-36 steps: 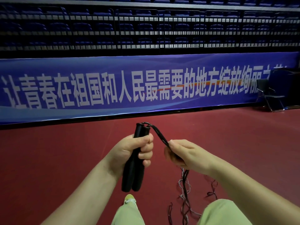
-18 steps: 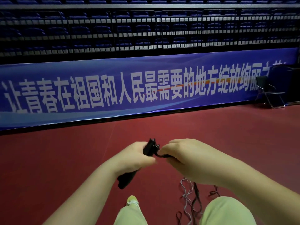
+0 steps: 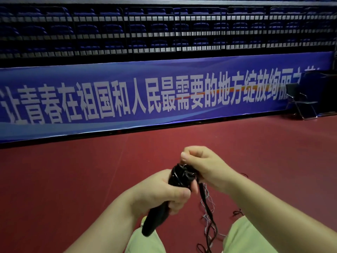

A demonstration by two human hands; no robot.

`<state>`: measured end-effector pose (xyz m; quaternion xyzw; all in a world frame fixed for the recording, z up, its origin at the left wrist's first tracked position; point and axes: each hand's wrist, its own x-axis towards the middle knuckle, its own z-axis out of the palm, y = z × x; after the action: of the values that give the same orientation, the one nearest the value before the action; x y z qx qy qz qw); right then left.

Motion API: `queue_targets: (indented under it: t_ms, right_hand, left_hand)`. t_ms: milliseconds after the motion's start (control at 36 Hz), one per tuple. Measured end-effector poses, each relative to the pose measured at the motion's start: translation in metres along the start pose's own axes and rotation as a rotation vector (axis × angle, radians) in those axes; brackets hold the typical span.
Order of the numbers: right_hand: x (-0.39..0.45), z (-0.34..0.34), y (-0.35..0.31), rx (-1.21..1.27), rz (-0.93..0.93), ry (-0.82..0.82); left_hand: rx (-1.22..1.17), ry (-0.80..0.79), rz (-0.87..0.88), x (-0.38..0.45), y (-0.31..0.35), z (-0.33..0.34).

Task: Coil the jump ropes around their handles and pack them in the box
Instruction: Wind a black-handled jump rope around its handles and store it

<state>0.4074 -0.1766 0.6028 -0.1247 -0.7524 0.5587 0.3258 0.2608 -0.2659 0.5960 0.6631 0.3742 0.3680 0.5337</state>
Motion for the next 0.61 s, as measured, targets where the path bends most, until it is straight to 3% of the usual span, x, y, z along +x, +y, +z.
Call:
queue_targets:
  t_ms: [389, 611]
  right_hand:
    - [-0.017, 0.002, 0.029, -0.359, 0.005, 0.217]
    - [-0.014, 0.008, 0.037, -0.449, 0.027, 0.355]
  left_hand:
    - [-0.137, 0.274, -0.171, 0.008, -0.025, -0.003]
    - [-0.053, 0.374, -0.132, 0.013, -0.019, -0.003]
